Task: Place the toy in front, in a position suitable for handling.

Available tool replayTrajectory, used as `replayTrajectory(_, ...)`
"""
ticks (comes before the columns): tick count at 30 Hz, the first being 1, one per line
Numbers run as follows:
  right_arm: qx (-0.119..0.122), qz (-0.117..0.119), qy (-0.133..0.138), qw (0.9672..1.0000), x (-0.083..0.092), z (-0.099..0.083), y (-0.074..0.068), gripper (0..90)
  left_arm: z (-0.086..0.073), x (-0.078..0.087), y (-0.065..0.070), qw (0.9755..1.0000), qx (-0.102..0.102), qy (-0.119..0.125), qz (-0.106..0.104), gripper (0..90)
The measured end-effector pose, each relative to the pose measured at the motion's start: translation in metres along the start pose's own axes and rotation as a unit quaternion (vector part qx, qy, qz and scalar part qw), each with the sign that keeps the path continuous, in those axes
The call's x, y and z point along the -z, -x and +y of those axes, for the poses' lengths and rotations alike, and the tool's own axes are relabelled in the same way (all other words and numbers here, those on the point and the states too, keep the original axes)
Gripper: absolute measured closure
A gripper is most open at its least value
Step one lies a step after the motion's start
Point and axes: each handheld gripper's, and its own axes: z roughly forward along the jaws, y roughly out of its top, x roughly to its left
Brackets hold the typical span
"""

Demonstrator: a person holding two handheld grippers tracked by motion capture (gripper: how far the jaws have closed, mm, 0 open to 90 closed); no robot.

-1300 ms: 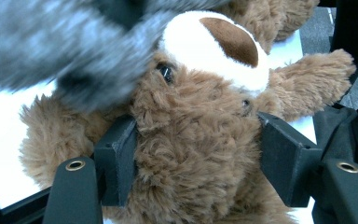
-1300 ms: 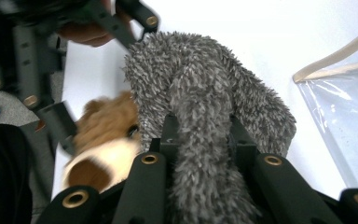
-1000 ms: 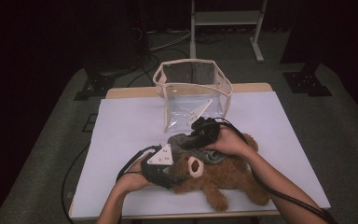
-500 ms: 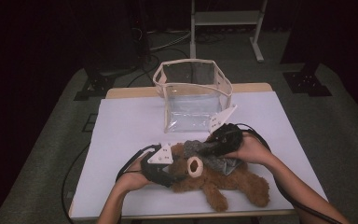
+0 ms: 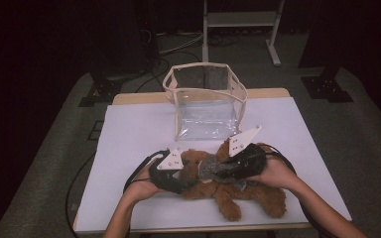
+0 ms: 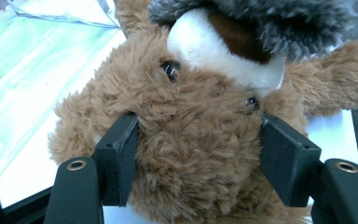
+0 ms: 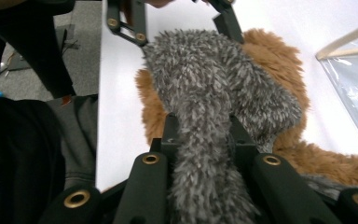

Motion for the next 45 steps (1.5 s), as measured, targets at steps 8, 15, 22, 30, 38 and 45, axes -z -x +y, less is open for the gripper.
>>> replayTrajectory(8, -0.014, -0.023, 0.002, 0.9996, -0.007, 0.003, 0.024, 73.7, 0.004, 0.012, -0.003, 0.9998, -0.005, 0.018, 0.001, 36.2)
replayTrajectory(15, -0.020, -0.022, 0.017, 0.9994, -0.005, 0.007, 0.026, 73.8, 0.005, -0.001, -0.004, 0.9996, -0.018, -0.001, 0.023, 39.1)
replayTrajectory(22, 0.014, -0.001, 0.025, 0.9996, -0.008, 0.017, 0.002, 73.7, 0.005, -0.003, -0.011, 0.9989, 0.008, 0.012, 0.044, 39.2)
replayTrajectory(30, 0.008, -0.031, -0.010, 0.9994, -0.013, -0.004, 0.007, 74.5, 0.001, 0.007, -0.009, 0.9997, 0.009, 0.016, 0.014, 36.7)
replayTrajectory(38, 0.014, -0.037, -0.003, 0.9992, -0.012, 0.002, 0.005, 74.5, -0.006, 0.002, -0.011, 0.9998, 0.014, 0.011, 0.013, 40.1)
replayTrajectory(45, 0.044, -0.030, 0.003, 0.9986, -0.028, 0.033, 0.001, 74.5, -0.006, 0.000, -0.012, 0.9998, 0.010, 0.011, 0.014, 39.8)
